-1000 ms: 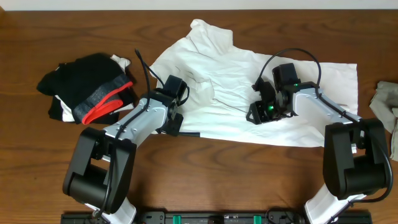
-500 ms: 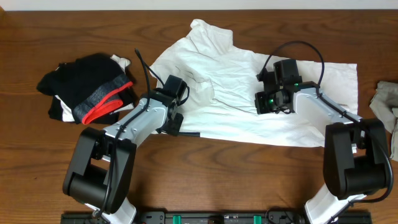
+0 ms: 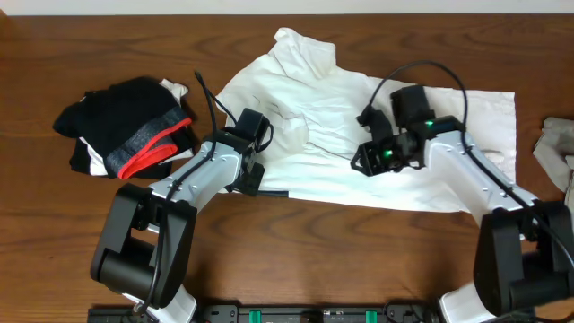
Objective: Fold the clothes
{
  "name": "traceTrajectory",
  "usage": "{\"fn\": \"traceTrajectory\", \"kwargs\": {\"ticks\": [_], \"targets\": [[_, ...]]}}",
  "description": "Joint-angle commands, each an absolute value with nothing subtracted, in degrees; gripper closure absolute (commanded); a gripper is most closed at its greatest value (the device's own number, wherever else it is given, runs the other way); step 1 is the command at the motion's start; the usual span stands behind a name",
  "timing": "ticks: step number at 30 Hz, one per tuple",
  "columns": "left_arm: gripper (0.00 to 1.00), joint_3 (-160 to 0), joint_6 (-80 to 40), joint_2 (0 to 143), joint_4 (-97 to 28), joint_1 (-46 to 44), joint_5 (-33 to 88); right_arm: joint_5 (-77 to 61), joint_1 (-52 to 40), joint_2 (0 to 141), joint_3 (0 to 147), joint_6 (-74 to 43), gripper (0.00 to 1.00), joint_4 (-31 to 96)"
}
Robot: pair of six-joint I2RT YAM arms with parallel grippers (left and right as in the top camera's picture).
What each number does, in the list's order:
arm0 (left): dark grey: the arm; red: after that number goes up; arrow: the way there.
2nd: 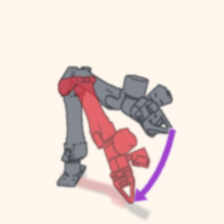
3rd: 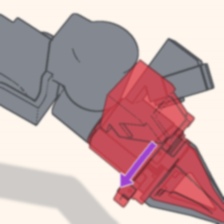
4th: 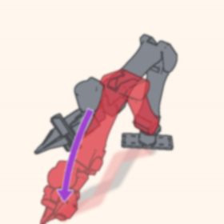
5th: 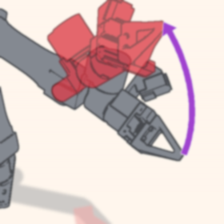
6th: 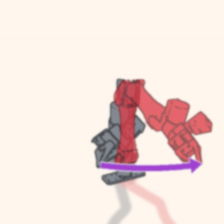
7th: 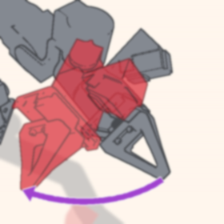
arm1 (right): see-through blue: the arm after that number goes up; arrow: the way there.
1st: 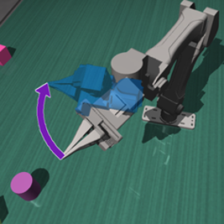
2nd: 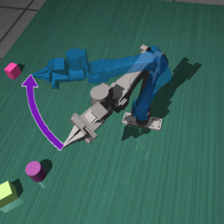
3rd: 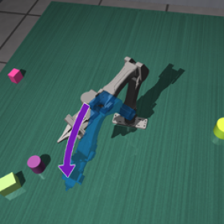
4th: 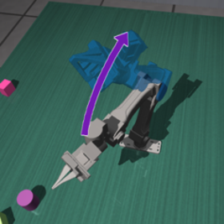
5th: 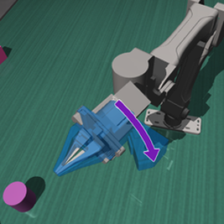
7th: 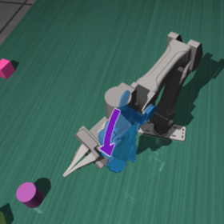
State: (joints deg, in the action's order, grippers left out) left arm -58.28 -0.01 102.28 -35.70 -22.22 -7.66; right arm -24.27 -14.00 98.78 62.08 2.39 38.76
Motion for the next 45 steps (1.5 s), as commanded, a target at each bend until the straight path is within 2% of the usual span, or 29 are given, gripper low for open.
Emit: {"fn": "traceTrajectory", "kwargs": {"ticks": [1,13,21,26,28,30,33,37,40,45], "targets": [[0.31,-57.84,-0.10,102.91,-35.70,-21.87,-8.12,-19.05,-15.44,102.08,61.10,3.22,0.81,37.58],[0.31,-57.84,-0.10,102.91,-35.92,-21.87,-8.12,-10.94,-15.05,109.12,61.08,-0.45,0.88,29.28],[0.31,-57.84,-0.08,102.91,-35.90,-21.87,-8.14,-8.80,-10.94,108.31,61.87,-4.51,0.89,21.37],[0.31,-57.84,-0.08,102.91,-35.94,-21.87,-8.14,-9.93,-7.97,108.16,61.89,-4.67,0.89,22.46],[0.31,-57.84,-0.05,102.91,-35.92,-21.87,-8.14,-13.98,-7.11,107.39,61.89,-3.16,0.81,25.50],[0.31,-57.84,-0.05,102.91,-35.90,-21.87,-8.14,-18.87,-6.66,106.21,61.89,0.25,0.68,29.06],[0.31,-57.84,-0.05,102.91,-35.88,-21.87,-8.14,-21.78,-6.44,103.85,61.89,0.93,0.62,34.30],[0.31,-57.84,0.12,102.91,-35.68,-21.87,-8.14,-22.06,-6.57,102.39,61.87,0.64,0.61,37.87],[0.31,-57.84,0.12,102.91,-35.55,-21.87,-8.14,-21.21,-6.59,102.50,61.80,-0.40,0.67,38.79],[0.31,-57.84,0.12,102.91,-35.66,-21.87,-8.14,-21.17,-6.90,102.50,61.80,2.85,0.68,38.04]]}}
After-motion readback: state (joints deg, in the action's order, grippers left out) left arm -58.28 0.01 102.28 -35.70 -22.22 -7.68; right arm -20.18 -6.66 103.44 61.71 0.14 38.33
